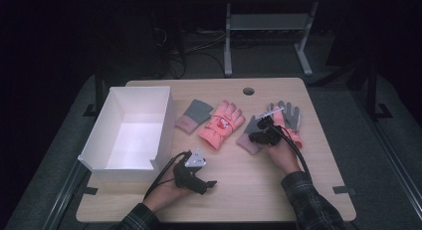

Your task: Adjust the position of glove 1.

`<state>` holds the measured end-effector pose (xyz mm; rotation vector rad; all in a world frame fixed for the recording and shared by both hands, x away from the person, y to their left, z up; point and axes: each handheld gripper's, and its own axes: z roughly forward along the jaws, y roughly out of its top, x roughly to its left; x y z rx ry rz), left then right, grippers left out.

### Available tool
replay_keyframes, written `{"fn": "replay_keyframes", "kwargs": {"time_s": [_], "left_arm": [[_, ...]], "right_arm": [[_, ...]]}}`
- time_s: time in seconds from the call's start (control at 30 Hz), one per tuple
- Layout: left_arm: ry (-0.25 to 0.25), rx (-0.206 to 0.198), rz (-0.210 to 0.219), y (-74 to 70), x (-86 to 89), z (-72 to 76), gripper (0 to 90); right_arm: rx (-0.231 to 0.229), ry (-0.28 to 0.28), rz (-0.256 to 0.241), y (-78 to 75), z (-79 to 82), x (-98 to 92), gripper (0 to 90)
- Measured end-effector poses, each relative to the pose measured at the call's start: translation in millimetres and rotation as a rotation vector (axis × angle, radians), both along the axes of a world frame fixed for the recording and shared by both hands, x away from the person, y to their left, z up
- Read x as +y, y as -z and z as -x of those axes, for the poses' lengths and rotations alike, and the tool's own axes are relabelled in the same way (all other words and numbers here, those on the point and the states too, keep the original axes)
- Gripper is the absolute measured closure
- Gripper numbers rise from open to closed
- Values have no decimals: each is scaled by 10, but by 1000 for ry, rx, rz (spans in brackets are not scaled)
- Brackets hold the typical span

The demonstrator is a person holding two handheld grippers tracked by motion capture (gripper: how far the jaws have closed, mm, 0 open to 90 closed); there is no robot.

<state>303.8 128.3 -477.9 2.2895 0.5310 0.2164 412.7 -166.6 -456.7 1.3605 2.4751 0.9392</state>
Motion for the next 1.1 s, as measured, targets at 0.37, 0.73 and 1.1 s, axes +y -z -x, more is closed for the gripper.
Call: {"fn": "replay_keyframes", "kwargs": {"time_s": [0.37, 0.73, 1.1], "left_arm": [[3, -2, -6, -3, 3, -3, 113], [0, -5, 1, 0, -1, -4, 113], [-1, -6, 4, 2, -3, -3, 113]], "right_arm": [[-40, -27, -44, -164, 79, -7, 881], [-80, -88, -78, -368, 442, -53, 882], [-60, -156, -97, -338, 885, 28, 881]]}}
